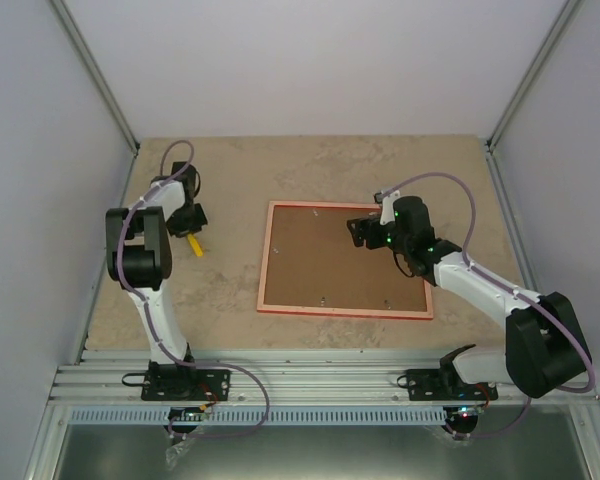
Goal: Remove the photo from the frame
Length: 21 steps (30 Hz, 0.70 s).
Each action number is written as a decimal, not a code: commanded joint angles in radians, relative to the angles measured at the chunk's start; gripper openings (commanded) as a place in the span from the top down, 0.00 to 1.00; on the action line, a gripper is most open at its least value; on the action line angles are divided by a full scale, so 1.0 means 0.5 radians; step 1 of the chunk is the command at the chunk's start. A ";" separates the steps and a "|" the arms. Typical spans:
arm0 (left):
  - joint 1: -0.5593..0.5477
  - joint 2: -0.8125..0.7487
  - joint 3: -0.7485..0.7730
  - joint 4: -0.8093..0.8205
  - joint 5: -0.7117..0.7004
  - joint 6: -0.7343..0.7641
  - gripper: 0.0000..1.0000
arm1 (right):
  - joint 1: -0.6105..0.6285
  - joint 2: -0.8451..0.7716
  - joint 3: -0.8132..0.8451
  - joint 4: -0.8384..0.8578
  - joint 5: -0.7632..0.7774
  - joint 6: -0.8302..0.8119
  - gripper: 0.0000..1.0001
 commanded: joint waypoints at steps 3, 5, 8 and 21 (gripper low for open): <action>0.041 0.150 0.095 -0.030 -0.047 0.069 0.87 | -0.014 -0.017 0.060 -0.027 0.107 -0.038 0.09; 0.042 0.168 0.095 -0.021 -0.037 0.070 0.84 | -0.012 -0.012 0.065 -0.027 0.109 -0.036 0.09; 0.044 0.165 0.088 -0.011 -0.034 0.067 0.74 | -0.013 -0.001 0.072 -0.076 0.109 -0.026 0.09; 0.042 -0.117 -0.017 0.014 0.080 0.000 0.44 | -0.016 -0.019 0.117 -0.210 0.114 -0.006 0.08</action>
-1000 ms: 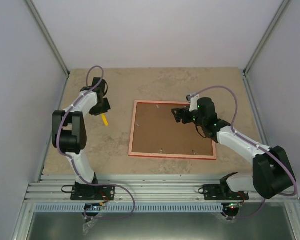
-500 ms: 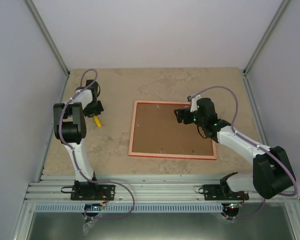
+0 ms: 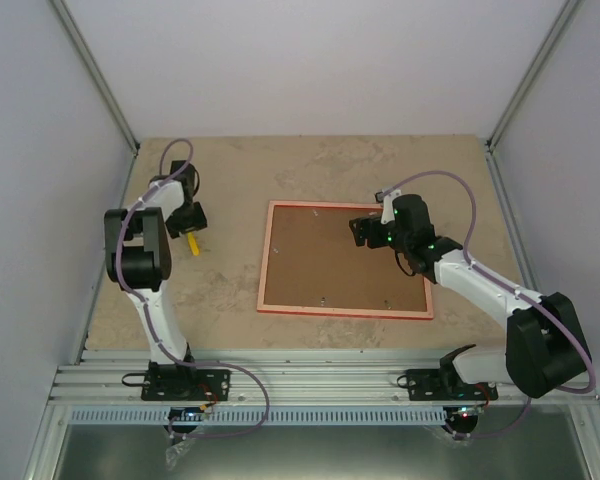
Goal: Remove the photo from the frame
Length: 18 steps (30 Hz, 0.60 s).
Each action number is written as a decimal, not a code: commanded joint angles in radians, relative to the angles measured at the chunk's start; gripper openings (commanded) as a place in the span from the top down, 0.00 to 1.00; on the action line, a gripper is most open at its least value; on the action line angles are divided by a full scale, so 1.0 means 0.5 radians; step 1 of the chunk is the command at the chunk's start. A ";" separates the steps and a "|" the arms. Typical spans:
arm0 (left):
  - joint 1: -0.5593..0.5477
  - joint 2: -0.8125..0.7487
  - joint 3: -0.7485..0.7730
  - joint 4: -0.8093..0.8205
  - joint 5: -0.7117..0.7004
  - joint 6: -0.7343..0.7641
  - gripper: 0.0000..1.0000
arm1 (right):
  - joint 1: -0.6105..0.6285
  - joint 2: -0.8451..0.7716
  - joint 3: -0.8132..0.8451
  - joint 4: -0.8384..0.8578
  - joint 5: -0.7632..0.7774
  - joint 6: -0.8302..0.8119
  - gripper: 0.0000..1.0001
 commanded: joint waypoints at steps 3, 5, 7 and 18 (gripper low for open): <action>-0.013 -0.374 -0.181 0.050 0.234 -0.070 0.38 | -0.015 -0.023 0.076 -0.140 0.018 0.011 0.08; -0.053 -0.502 -0.264 0.074 0.272 -0.084 0.35 | -0.012 -0.026 0.075 -0.170 0.006 0.017 0.08; -0.138 -0.612 -0.341 0.084 0.293 -0.090 0.32 | -0.011 -0.030 0.070 -0.189 -0.013 0.026 0.06; -0.714 -0.944 -0.719 0.138 0.475 -0.216 0.26 | 0.038 -0.038 0.025 -0.277 -0.067 0.063 0.02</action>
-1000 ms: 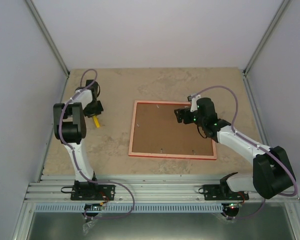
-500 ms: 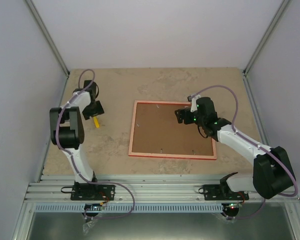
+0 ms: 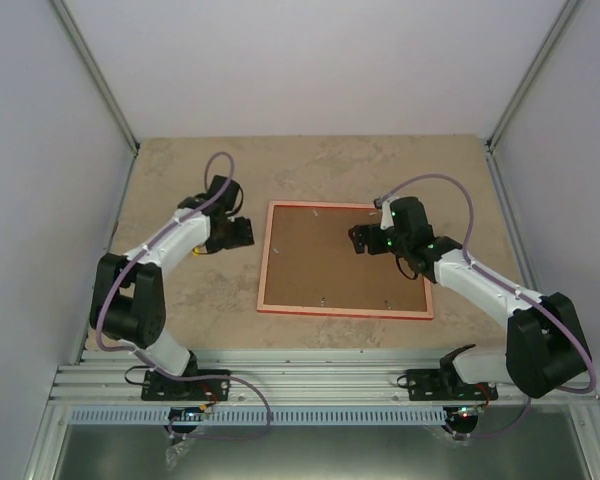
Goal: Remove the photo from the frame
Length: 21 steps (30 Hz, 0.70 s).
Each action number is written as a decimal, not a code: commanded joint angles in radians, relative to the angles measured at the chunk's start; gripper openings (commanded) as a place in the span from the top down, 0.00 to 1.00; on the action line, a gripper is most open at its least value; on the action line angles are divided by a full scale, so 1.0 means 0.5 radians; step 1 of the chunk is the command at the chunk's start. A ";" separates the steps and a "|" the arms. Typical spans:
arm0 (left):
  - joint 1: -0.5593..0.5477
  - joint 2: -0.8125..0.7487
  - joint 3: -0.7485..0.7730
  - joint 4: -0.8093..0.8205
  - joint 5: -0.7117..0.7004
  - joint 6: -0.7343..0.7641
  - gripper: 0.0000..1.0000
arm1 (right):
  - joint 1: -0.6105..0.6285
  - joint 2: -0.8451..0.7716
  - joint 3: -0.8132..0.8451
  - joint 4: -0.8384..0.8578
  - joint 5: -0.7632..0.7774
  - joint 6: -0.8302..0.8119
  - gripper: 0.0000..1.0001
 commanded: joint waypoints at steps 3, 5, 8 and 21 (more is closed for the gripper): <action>-0.199 -0.118 -0.211 0.072 0.204 -0.116 0.25 | 0.069 -0.036 -0.023 -0.070 -0.023 0.038 0.02; -0.252 -0.133 -0.274 0.105 0.265 -0.150 0.26 | 0.097 -0.030 -0.031 -0.077 -0.022 0.050 0.02; -0.340 -0.134 -0.363 0.187 0.362 -0.191 0.26 | 0.137 -0.012 -0.034 -0.087 -0.020 0.062 0.02; -0.449 0.000 -0.487 0.372 0.443 -0.266 0.40 | 0.323 0.104 0.020 -0.085 -0.012 0.062 0.02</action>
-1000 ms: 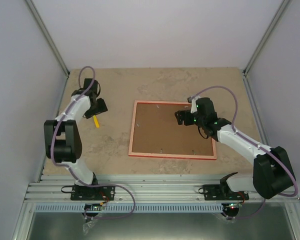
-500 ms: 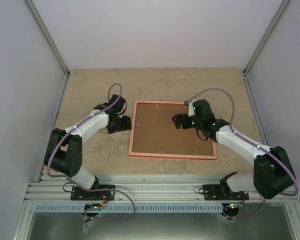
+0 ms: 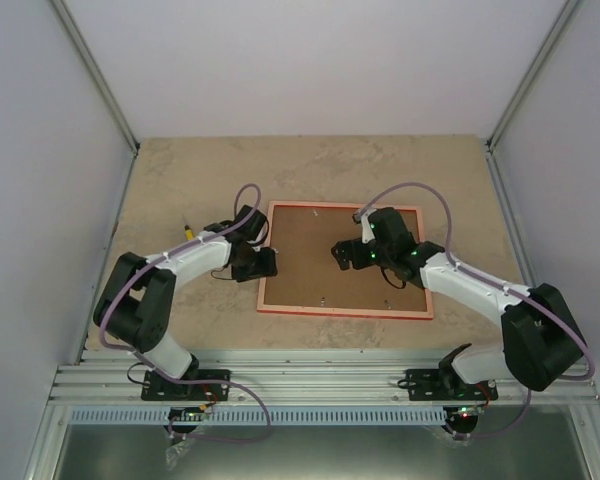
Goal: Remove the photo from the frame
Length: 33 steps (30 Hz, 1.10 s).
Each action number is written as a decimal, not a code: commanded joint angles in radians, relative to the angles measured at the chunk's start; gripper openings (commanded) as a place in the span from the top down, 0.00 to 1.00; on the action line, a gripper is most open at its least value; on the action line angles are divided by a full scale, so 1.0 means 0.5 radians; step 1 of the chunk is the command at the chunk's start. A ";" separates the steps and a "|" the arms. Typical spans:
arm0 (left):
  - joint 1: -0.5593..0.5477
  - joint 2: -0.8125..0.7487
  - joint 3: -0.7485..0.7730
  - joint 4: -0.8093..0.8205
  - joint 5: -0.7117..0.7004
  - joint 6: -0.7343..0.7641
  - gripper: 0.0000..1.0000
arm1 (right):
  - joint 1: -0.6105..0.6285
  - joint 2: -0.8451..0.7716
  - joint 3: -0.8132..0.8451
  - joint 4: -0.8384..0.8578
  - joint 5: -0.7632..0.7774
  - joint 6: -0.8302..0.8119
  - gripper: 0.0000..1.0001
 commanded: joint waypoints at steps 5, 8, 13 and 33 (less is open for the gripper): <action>-0.002 0.088 -0.031 0.101 -0.018 -0.035 0.52 | 0.099 0.052 0.025 -0.018 0.009 -0.003 0.02; -0.002 0.098 -0.035 0.092 -0.061 -0.032 0.59 | 0.114 0.063 0.026 -0.019 0.015 -0.011 0.02; -0.002 0.113 -0.041 0.106 -0.092 -0.050 0.67 | 0.139 0.094 0.067 -0.028 0.017 -0.070 0.02; 0.177 0.336 0.189 0.178 -0.186 -0.044 0.88 | 0.206 0.242 0.254 -0.102 0.056 -0.402 0.02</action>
